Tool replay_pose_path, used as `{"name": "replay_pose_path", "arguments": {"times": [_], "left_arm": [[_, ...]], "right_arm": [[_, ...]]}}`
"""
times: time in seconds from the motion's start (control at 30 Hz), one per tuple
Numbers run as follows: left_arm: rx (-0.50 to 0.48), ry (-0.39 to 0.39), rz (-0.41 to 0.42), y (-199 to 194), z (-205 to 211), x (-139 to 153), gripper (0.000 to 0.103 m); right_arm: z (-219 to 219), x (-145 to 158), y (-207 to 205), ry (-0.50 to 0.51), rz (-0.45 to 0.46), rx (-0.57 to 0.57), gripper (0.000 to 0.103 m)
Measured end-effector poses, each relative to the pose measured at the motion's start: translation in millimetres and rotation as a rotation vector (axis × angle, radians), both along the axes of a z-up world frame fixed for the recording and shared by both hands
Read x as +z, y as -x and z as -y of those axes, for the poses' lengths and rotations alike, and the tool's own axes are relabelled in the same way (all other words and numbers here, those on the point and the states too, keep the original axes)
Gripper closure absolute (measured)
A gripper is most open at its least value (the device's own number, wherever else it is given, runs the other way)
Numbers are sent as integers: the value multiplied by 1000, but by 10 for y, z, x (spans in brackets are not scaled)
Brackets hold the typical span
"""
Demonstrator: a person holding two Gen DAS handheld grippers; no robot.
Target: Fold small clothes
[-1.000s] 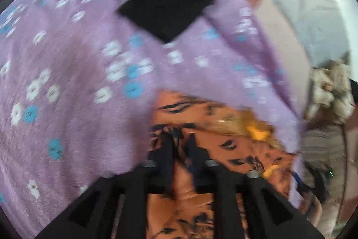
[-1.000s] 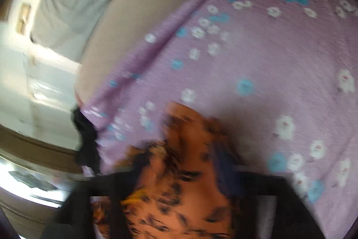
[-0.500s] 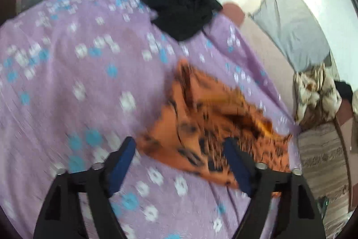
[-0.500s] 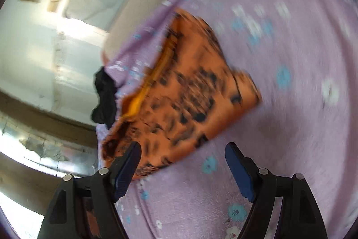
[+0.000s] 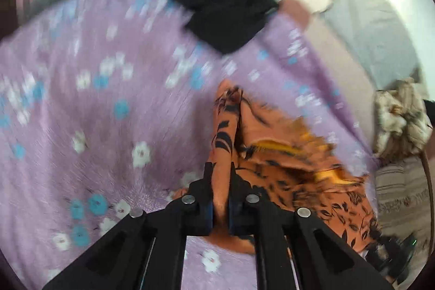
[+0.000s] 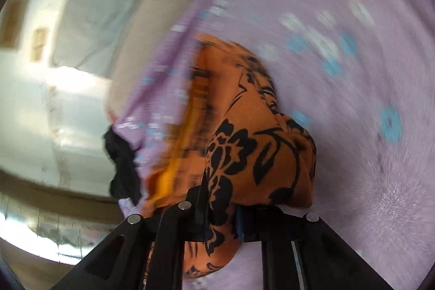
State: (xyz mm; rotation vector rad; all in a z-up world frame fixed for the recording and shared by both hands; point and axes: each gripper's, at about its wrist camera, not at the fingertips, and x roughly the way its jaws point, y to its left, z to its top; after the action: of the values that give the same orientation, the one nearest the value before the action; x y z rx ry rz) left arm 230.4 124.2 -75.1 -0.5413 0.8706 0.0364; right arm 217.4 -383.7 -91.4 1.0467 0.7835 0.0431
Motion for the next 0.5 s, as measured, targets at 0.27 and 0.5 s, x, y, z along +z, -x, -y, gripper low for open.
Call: {"name": "replay_pose_path", "arguments": {"times": [0.27, 0.5], "left_arm": [[-44, -10, 95, 1102, 74, 435, 95], [-59, -22, -130, 1355, -88, -657, 67]], "right_arm": [[-52, 655, 1045, 41, 124, 69, 90], [186, -473, 1742, 113, -209, 79, 50]]}}
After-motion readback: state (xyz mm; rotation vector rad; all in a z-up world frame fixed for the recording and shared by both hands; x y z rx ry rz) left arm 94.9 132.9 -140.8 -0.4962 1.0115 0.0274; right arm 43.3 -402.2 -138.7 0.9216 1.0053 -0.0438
